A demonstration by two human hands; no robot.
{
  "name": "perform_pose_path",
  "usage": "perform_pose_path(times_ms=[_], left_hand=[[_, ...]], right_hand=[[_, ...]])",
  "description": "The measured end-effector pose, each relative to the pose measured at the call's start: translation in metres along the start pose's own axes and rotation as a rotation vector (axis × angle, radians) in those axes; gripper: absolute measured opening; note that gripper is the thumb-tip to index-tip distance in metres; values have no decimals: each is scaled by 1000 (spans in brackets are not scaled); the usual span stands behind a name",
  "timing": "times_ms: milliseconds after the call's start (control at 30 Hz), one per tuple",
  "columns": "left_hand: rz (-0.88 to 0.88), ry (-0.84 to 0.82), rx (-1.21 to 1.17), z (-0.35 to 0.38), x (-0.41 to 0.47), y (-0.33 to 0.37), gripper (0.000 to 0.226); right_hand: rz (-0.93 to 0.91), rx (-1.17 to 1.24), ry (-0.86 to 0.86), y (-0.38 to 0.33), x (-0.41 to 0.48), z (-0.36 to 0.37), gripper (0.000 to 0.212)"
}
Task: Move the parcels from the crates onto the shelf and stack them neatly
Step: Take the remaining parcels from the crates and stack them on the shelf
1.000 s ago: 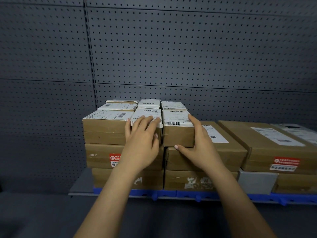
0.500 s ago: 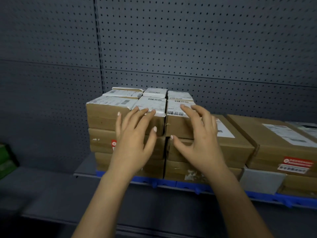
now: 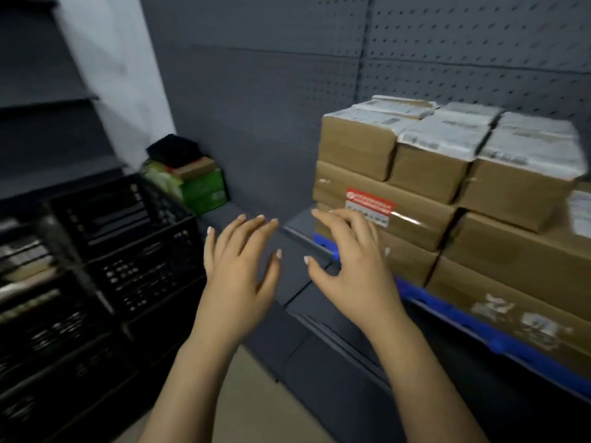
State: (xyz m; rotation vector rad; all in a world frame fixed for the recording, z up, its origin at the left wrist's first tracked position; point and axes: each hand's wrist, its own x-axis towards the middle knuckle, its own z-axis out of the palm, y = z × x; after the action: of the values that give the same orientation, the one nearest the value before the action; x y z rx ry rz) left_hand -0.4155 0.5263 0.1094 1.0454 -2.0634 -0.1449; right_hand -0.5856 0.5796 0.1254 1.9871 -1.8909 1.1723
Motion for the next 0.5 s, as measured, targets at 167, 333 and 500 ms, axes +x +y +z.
perform_pose_path(times_ms=[167,333,500], left_hand=[[-170,46,131,-49,-42,-59,44],[-302,90,224,-96,-68,-128,43],[-386,147,305,-154,-83,-210,42]], right_hand=[[-82,112,-154,-55,4,66,58],[-184,188,-245,-116,24,130,59],[-296,238,-299,-195,56,208,60]])
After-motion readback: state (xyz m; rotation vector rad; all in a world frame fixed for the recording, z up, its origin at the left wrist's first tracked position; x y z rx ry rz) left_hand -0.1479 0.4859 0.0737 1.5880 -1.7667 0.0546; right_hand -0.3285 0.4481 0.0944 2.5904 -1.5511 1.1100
